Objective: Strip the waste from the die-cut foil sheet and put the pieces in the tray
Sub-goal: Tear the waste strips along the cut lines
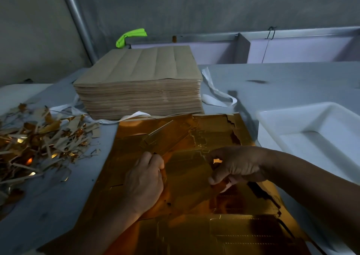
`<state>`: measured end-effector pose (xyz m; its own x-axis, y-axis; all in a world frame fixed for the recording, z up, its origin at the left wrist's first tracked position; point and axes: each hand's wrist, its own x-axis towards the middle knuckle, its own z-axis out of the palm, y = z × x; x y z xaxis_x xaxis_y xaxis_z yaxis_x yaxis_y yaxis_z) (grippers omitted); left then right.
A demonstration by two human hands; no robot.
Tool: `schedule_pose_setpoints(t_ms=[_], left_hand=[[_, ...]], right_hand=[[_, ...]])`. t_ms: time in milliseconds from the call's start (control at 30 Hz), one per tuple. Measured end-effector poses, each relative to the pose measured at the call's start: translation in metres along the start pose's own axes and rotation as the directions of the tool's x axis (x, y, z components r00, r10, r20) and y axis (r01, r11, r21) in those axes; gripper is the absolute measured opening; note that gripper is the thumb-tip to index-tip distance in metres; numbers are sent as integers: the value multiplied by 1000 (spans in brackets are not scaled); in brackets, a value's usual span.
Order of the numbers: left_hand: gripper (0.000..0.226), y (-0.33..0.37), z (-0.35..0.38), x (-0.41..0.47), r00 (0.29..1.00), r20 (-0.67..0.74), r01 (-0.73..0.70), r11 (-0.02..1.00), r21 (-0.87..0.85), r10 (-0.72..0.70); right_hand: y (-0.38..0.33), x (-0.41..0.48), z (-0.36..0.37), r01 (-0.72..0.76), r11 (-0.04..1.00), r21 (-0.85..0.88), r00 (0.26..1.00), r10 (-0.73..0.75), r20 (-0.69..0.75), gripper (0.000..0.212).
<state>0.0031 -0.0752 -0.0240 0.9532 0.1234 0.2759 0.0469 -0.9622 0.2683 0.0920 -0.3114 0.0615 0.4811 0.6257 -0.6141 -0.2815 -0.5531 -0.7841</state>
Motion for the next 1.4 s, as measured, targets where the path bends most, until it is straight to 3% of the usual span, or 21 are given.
schedule_pose_setpoints(t_ms=[167, 733, 1033, 1267, 1400], left_hand=[[17, 2, 0, 0, 1000, -2, 14, 1000, -5, -14], [16, 4, -2, -1, 1000, -14, -3, 1000, 2, 3], [15, 3, -2, 0, 1000, 3, -28, 1000, 5, 28], [13, 1, 0, 0, 999, -8, -48, 999, 19, 48], [12, 1, 1, 0, 999, -17, -49, 998, 25, 49]], right_hand=[[1, 5, -2, 26, 991, 132, 999, -21, -39, 36], [4, 8, -5, 12, 980, 201, 1000, -10, -8, 23], [4, 7, -1, 3, 996, -87, 999, -7, -42, 30], [-1, 5, 0, 4, 986, -167, 998, -13, -54, 33], [-3, 7, 1, -1, 976, -216, 998, -11, -57, 46]])
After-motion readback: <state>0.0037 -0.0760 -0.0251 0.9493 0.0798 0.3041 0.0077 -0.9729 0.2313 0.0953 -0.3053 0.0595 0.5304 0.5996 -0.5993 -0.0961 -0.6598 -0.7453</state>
